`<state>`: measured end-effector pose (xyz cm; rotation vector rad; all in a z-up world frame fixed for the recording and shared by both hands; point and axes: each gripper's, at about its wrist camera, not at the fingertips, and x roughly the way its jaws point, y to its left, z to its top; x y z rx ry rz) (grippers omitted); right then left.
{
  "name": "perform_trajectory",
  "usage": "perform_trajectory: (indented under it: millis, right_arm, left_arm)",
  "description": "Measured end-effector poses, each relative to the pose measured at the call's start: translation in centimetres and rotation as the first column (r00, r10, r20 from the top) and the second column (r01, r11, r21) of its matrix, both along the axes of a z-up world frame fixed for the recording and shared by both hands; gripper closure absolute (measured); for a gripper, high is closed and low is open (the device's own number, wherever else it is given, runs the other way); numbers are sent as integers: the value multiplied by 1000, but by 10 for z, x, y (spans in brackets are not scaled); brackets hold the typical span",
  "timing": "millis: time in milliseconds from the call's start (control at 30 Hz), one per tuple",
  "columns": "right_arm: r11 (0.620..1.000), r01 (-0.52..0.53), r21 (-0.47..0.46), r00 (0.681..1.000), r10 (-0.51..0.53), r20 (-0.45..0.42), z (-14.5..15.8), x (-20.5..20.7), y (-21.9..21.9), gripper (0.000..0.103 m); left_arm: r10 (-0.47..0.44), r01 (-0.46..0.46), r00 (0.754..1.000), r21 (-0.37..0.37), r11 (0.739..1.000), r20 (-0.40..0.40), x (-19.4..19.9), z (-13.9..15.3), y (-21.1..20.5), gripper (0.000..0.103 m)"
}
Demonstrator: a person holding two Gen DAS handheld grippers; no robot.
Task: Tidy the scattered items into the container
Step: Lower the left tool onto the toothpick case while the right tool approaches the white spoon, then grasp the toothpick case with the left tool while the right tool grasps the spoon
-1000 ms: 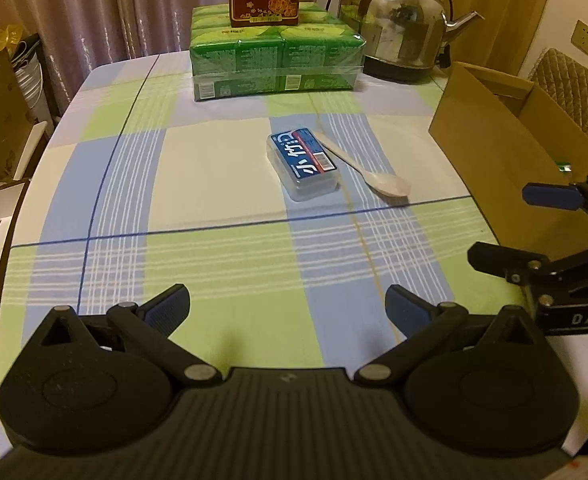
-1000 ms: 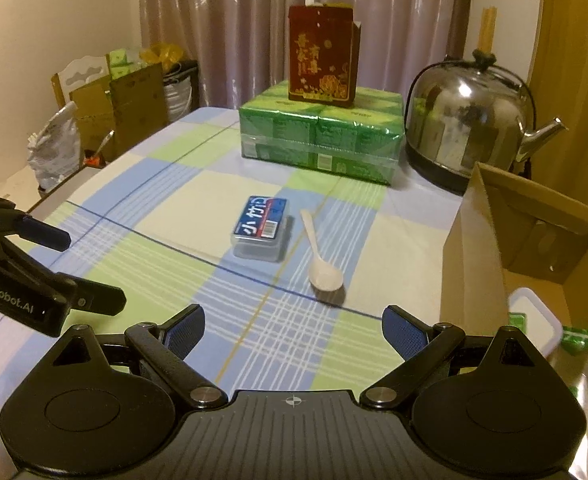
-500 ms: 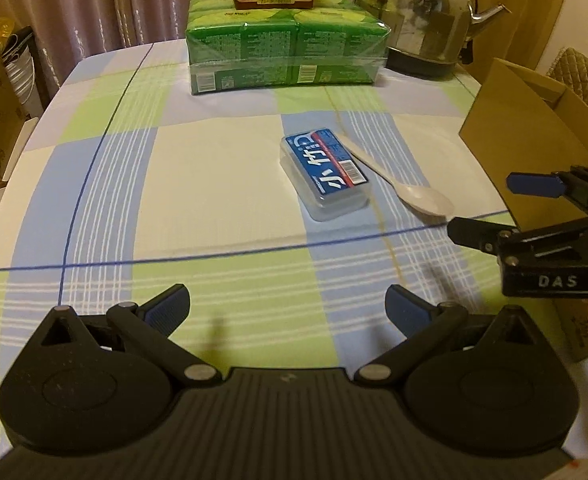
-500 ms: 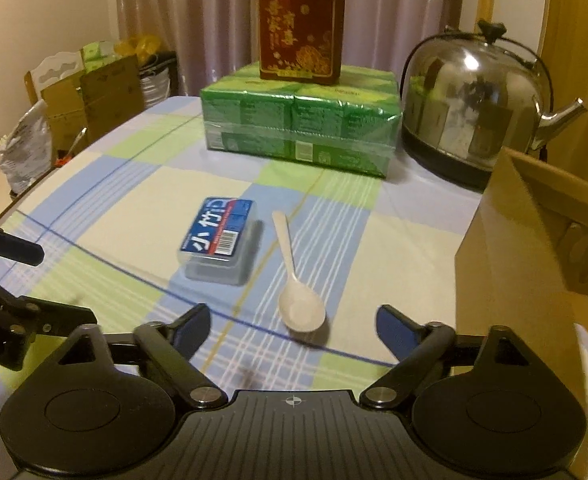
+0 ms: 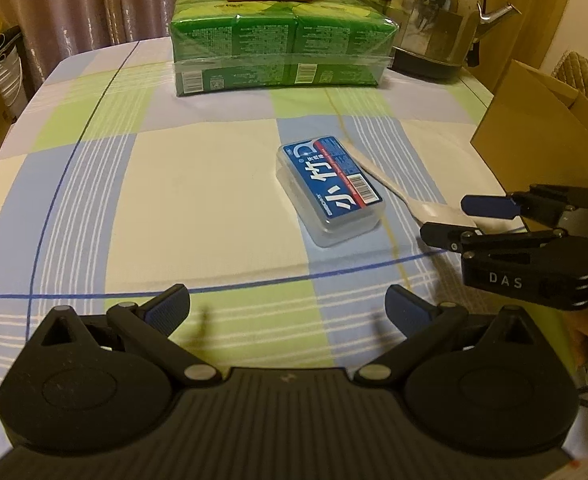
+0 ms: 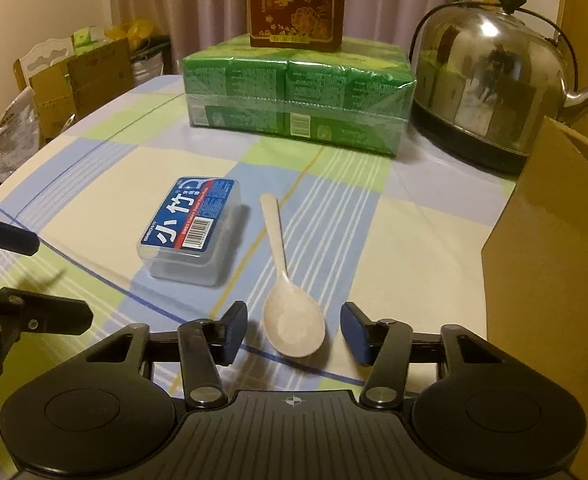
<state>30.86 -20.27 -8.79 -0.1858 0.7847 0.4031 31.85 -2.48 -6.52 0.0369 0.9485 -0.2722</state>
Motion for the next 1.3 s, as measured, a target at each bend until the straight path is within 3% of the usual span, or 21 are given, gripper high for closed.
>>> perform_trajectory:
  millis: [333,567,933,1033,1100,1300]
  right_arm:
    - [1000,-18,1,1000,18,-2,-7,2,3,73]
    - [1000,-6,6,1000,6,18,-4,0,4,74]
    - [992,116,43,993,-116,11,-2,-10,-11,74]
    - [990,130,54,991,-131,8,-3,-14,-15,74]
    - [989,135,59,991,-136,7,-4,-16,-18,74]
    - [988,138,65,990,-139,3,-5,-18,-23,74]
  left_arm:
    - [6,-6,1000,-13,1000,5,15,-6,-1,1]
    - [11,-11,1000,-19,1000,18,20,-6,-3,1]
    - [12,-10,999,-46,999,49,40,-8,-21,2]
    - [13,-10,999,-64,998,50,48,-9,-29,7]
    - [22,-18,999,-85,996,48,53,-11,-33,15]
    - [19,-17,999,-48,999,38,65,-16,-51,37]
